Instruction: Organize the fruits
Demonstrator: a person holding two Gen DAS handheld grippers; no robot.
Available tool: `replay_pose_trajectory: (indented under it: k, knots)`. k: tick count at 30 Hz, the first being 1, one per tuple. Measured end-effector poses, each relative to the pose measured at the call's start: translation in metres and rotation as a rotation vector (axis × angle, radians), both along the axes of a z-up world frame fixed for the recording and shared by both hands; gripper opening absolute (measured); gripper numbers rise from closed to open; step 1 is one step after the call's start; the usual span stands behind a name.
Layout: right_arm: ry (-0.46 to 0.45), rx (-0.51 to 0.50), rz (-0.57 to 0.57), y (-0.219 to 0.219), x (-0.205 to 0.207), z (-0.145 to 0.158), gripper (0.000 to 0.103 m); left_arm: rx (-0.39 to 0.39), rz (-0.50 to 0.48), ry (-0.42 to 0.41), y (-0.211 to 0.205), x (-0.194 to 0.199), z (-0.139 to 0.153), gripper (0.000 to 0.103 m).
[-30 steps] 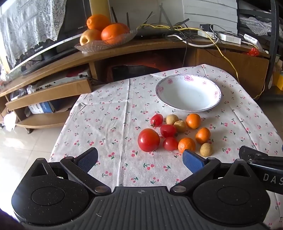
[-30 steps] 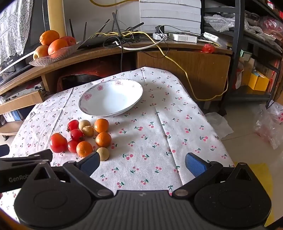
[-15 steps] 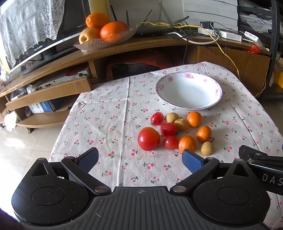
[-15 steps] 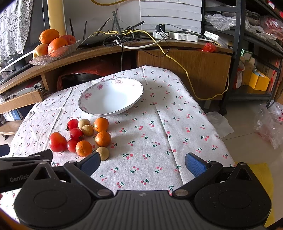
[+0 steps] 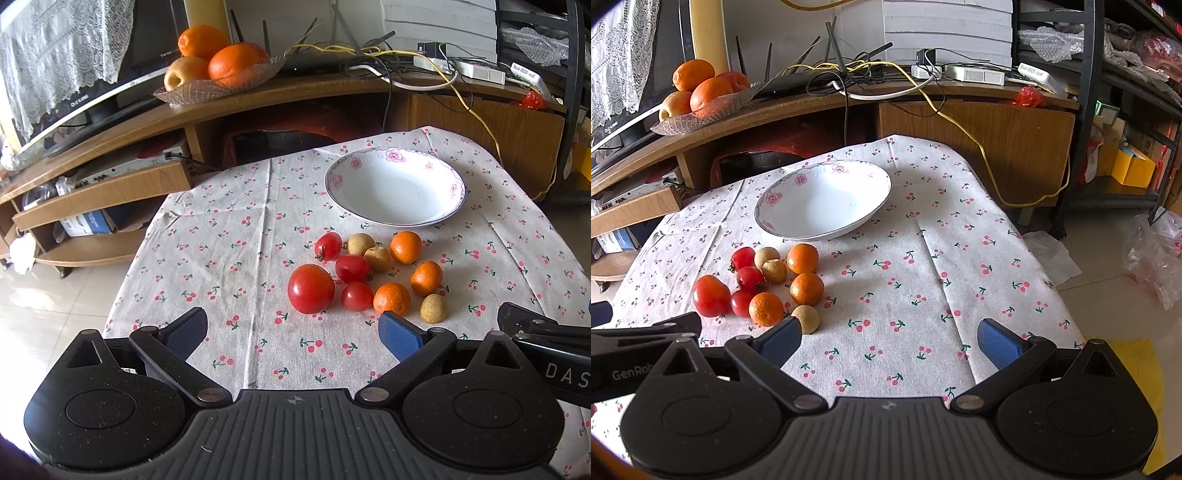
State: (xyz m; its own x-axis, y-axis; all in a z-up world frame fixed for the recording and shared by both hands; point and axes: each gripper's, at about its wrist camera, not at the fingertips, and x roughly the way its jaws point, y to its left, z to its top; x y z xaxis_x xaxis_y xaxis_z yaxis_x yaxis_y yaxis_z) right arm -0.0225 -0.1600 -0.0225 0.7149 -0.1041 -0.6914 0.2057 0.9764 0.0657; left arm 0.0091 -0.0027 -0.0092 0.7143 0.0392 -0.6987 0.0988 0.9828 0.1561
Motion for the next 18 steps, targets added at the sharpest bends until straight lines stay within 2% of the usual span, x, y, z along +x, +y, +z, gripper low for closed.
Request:
replay_pose_trajectory:
  k: [18]
  knots:
    - [0.009,0.002,0.002,-0.0001,0.0007,-0.0034,0.102,0.001,0.000,0.010,-0.0019,-0.0009,-0.0026,0.099]
